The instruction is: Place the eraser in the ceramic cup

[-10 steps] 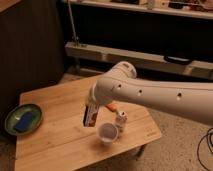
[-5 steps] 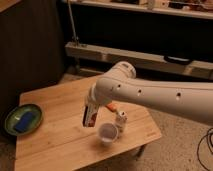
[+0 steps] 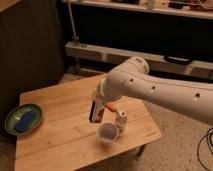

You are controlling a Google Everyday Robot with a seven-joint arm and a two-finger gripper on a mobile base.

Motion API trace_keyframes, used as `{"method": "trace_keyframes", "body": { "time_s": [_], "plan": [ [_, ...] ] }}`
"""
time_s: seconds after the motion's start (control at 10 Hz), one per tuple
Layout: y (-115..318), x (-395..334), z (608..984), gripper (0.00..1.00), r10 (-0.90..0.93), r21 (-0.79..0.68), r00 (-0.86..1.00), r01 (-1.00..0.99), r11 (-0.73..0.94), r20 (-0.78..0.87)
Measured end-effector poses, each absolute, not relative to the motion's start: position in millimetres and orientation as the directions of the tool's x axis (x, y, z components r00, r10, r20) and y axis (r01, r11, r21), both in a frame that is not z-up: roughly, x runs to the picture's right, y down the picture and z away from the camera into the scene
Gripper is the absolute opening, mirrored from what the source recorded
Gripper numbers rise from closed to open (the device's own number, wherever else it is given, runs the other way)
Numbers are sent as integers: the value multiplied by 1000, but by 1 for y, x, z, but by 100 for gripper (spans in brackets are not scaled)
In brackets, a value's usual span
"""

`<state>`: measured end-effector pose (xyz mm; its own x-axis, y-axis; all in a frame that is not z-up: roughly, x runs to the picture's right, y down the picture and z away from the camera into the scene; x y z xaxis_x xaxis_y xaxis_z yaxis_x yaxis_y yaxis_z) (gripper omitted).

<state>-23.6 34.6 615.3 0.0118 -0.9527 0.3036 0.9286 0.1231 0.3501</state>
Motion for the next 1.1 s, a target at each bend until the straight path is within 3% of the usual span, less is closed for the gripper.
{"method": "trace_keyframes", "body": {
  "time_s": [0.6,1.1],
  "plan": [
    [70,15,595,2,-950,310,24,942,125,311],
    [76,27,596,49,-956,261,33,959,112,291]
  ]
}}
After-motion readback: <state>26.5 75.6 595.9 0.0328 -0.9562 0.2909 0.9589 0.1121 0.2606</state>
